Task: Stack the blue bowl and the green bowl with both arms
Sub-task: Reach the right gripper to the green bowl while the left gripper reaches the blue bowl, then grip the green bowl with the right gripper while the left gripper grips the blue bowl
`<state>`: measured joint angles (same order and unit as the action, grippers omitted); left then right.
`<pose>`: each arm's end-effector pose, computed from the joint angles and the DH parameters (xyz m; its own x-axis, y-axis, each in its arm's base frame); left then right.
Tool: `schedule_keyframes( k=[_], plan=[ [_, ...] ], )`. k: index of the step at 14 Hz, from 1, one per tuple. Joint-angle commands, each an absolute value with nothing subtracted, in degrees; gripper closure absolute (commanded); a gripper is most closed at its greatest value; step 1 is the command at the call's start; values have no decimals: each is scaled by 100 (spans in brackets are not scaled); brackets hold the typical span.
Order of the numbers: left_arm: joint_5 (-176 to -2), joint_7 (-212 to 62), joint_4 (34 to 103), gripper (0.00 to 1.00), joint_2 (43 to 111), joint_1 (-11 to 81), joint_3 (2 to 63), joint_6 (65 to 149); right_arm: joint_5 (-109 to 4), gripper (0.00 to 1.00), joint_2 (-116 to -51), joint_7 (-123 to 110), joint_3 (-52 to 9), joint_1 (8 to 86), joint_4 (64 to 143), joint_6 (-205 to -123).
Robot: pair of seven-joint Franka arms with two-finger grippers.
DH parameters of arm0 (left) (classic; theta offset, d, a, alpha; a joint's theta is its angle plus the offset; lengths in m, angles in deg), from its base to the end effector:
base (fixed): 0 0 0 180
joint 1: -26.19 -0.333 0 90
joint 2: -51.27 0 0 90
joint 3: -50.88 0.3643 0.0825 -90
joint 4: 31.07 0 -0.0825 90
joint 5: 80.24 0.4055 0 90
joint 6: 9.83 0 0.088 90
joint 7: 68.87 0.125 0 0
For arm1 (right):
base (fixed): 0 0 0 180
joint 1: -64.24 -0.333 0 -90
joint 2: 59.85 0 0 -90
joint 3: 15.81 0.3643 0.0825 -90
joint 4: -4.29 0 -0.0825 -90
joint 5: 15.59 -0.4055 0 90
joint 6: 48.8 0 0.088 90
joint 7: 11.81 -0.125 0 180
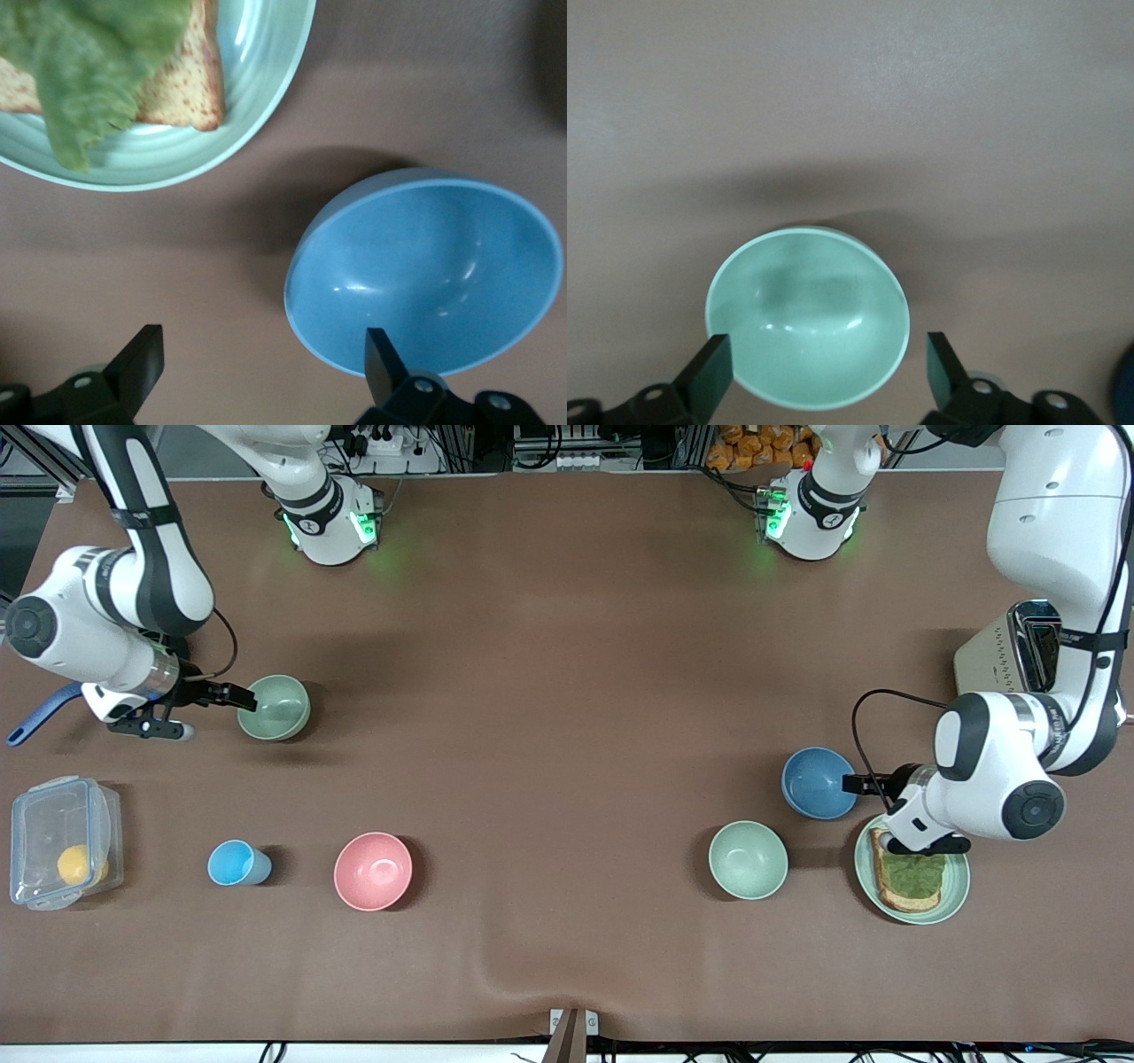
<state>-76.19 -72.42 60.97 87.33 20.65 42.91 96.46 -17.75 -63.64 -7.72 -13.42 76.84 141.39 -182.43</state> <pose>0.6869 -0.0112 0.2480 0.9307 -0.0027 -0.3659 -0.0017 -1.0000 0.0032 0.4901 -0.0871 0.2934 0.9836 -0.1308 -0.1245 -0.1362 -0.9900 -0.0355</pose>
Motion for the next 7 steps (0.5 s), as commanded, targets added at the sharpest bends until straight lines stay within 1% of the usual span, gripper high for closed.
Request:
schedule_keyframes(
  k=[1, 4, 5, 6, 7],
  plan=[
    [-7470, -7606, 6280, 0, 8730, 2082, 4270, 9757, -1796, 7, -6494, -522, -1264, 7952, 14526, -18897],
    [-7391, -7819, 6271, 0, 8915, 2135, 4270, 9845, -1796, 18, -6749, -417, -1264, 8119, 14562, -19189],
    [-7382, -7819, 6271, 0, 8959, 2144, 4270, 9897, -1796, 28, -6802, -355, -1264, 8190, 14562, -19232],
    [-7365, -7819, 6271, 0, 9020, 2135, 4270, 9967, -1796, 44, -6828, -355, -1264, 8190, 14570, -19250],
    [-7356, -7819, 6271, 0, 9056, 2144, 4270, 10012, -1805, 53, -6855, -355, -1256, 8190, 14570, -19250]
  ],
)
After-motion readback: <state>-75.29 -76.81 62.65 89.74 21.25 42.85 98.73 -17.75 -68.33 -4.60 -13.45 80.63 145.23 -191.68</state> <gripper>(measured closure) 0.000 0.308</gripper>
